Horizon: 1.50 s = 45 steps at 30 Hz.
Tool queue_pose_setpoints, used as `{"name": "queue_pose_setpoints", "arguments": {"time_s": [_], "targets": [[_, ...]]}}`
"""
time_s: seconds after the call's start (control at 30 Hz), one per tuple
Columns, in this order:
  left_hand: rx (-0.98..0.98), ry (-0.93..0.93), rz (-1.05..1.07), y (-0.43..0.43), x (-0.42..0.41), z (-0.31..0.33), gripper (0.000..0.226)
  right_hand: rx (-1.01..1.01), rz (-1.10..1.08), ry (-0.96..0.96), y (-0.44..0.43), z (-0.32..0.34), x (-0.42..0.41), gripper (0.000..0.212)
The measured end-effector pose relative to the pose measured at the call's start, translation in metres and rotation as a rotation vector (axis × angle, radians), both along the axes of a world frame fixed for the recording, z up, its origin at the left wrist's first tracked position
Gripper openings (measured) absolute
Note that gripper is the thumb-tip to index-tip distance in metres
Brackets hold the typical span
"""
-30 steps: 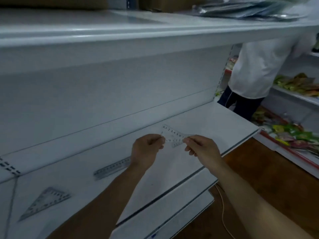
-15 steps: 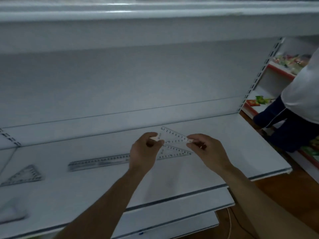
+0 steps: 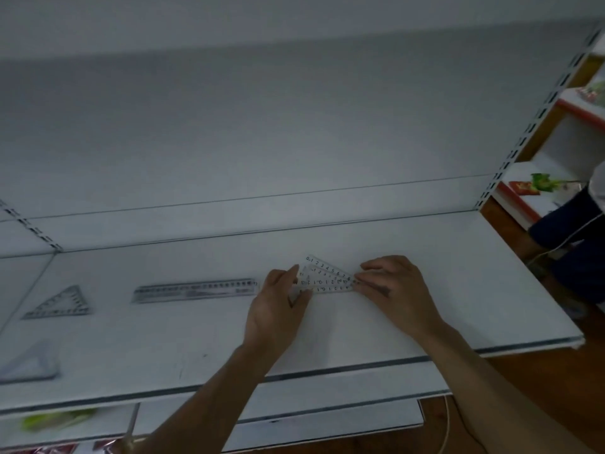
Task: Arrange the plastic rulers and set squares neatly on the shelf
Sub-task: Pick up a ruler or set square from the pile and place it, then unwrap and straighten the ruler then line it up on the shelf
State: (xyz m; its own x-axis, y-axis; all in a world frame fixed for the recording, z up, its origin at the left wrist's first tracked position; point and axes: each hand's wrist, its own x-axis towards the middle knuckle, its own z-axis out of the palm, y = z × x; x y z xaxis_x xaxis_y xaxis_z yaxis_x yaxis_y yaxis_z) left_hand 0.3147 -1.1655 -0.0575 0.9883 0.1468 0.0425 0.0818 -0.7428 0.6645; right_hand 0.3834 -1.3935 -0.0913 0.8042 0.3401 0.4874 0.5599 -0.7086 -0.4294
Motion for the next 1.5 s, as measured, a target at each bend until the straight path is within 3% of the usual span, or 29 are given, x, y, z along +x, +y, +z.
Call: {"name": "queue_pose_setpoints", "arguments": {"time_s": [0.27,0.57,1.07,1.5], "targets": [[0.121,0.055,-0.041,0.002,0.005,0.0,0.051,-0.009,-0.002,0.096,0.0,-0.003,0.001,0.039],[0.048,0.02,-0.004,0.008,0.004,-0.005,0.044,0.009,-0.001,0.135,-0.002,-0.003,0.002,0.042],[0.017,-0.023,0.032,0.007,0.004,-0.011,0.035,0.029,0.004,0.128,0.0,0.003,-0.001,0.021],[0.005,0.002,0.025,0.004,-0.004,-0.004,0.037,0.021,-0.025,0.236,0.0,0.015,-0.005,0.027]]}}
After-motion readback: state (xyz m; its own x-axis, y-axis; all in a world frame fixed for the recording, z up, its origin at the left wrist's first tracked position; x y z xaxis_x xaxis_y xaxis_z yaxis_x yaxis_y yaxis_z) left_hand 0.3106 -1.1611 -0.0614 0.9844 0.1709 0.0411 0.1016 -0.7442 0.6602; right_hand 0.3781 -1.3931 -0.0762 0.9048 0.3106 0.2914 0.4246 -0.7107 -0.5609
